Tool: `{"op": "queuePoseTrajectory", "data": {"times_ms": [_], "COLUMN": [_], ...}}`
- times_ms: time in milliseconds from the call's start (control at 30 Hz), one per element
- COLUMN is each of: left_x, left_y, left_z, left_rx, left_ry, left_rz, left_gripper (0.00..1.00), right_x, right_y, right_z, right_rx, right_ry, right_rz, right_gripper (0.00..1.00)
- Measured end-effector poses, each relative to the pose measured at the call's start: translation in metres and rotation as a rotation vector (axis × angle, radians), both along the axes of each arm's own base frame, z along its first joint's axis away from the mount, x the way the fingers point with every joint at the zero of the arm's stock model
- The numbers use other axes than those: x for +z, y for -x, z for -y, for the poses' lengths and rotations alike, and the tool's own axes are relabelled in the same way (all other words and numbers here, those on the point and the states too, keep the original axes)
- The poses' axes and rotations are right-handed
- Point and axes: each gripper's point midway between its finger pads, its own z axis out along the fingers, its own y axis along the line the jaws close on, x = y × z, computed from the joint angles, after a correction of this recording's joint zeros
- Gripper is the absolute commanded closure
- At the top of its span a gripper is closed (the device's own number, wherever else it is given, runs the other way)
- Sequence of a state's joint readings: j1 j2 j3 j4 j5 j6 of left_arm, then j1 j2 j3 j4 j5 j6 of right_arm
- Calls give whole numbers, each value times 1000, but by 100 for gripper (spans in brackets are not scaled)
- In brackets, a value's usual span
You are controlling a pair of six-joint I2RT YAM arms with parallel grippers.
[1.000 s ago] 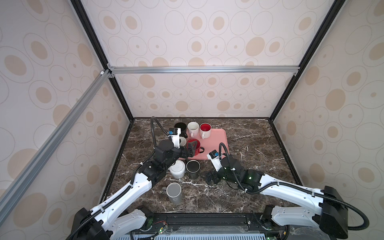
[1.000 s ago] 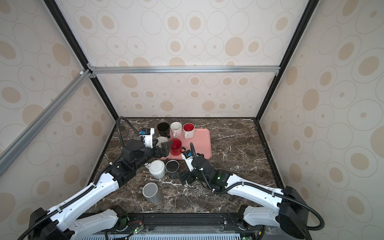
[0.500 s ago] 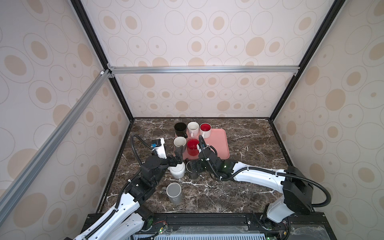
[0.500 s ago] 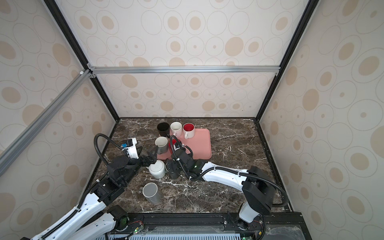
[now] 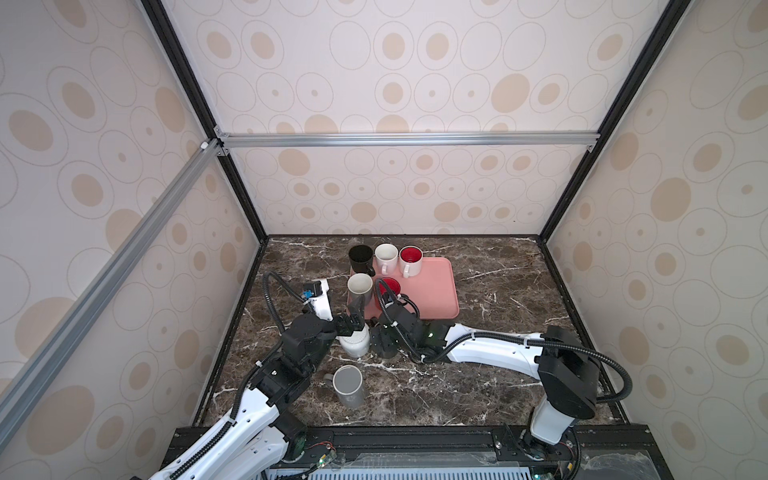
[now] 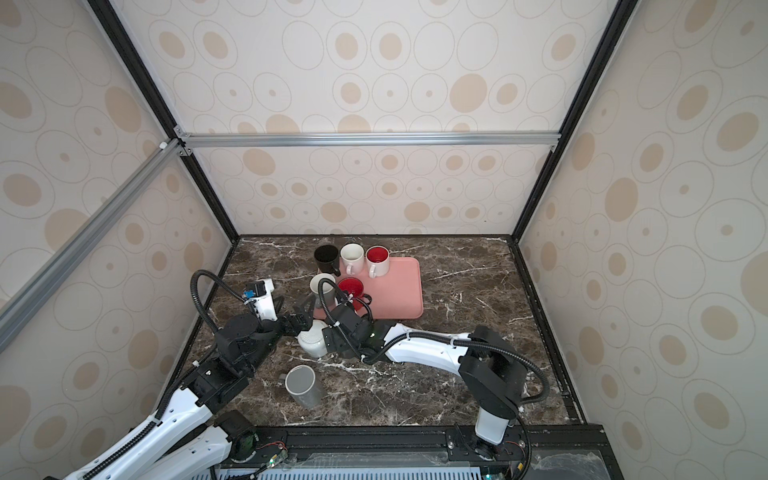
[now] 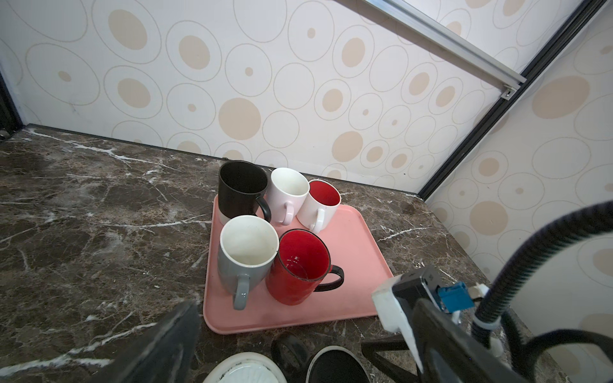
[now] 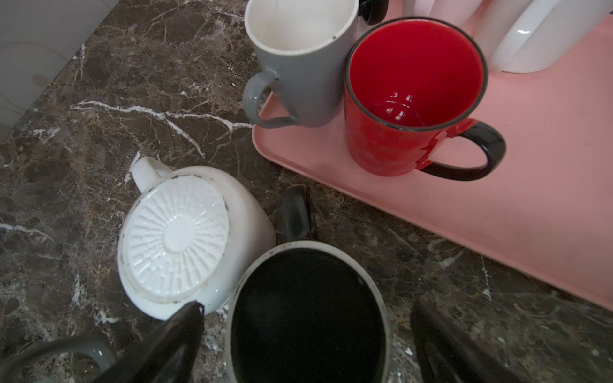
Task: Turn the mug right side up
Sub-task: Move the mug to the center of the table.
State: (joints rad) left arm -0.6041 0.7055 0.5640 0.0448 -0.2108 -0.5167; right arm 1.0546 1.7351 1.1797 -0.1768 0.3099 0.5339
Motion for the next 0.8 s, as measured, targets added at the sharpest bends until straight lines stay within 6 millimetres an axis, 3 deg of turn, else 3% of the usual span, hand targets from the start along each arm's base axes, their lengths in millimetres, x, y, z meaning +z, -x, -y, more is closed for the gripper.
{"op": "queuePoseTrajectory", "data": {"times_ms": [267,800], "left_x": [-1,-6], "left_y": [0,-1], "left_z": [0,3], "left_rx": [1,-11], "left_ry": [-2,-8], "left_rz": [-2,-17], "left_gripper": [1,1], "right_x": [-13,-15], "right_y": [1,-2], "right_z": [-2,3], "right_rx": [27,124], "right_ry": [47,43], "right_rz": [-21,-5], "right_gripper": [9,26]}}
